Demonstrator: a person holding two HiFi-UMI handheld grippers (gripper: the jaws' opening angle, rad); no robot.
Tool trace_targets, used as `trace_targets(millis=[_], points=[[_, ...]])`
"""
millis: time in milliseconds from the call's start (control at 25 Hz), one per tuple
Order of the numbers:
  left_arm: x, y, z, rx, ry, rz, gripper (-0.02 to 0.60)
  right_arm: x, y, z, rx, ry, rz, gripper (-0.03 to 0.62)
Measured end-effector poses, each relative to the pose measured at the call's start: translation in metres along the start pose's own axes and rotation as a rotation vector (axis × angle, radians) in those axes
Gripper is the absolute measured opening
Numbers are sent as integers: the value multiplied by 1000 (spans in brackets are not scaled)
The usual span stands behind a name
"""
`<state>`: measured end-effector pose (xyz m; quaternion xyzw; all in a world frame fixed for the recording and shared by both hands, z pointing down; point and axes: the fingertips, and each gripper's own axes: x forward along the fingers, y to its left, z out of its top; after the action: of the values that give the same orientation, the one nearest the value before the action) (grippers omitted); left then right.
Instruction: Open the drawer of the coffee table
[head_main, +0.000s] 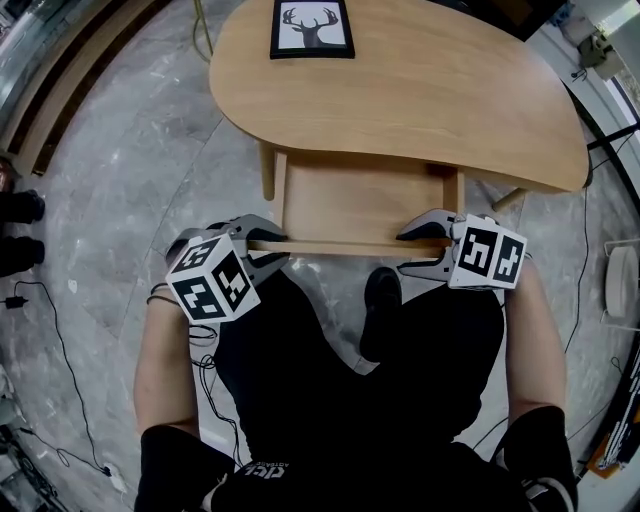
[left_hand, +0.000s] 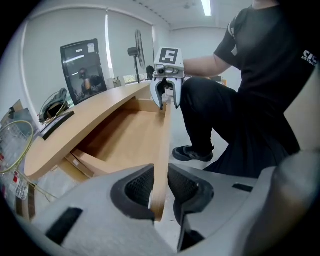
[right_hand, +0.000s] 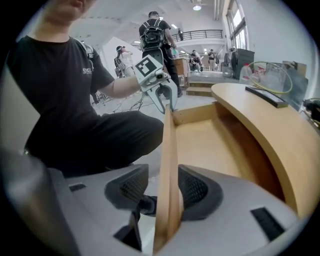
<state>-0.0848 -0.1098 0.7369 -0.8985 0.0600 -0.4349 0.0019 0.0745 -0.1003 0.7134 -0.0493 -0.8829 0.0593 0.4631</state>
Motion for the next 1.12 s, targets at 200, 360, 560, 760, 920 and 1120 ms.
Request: trace_targets(millis=[200,360,560,760,920,1120], points=[[0,0,-1,-17,-28,2,97,18,-2,-3,-60,102,-26,95],[0,-2,-2,-13,-15,-11,94,18,-2,-1,-115,149,-54,91],[-2,-2,-1,1,11,1,94,17,-1,1,-120,141,-62,87],[7,-25,-4,26,50,-62,84,22,12,-8,-126,136,-17,91],[7,-24,-3,17,32,-44,84,21,13,-8,-122,121,-13,91],[1,-19,-1,14,21,-38,86,17,10,-2,-124,87,-6,91]])
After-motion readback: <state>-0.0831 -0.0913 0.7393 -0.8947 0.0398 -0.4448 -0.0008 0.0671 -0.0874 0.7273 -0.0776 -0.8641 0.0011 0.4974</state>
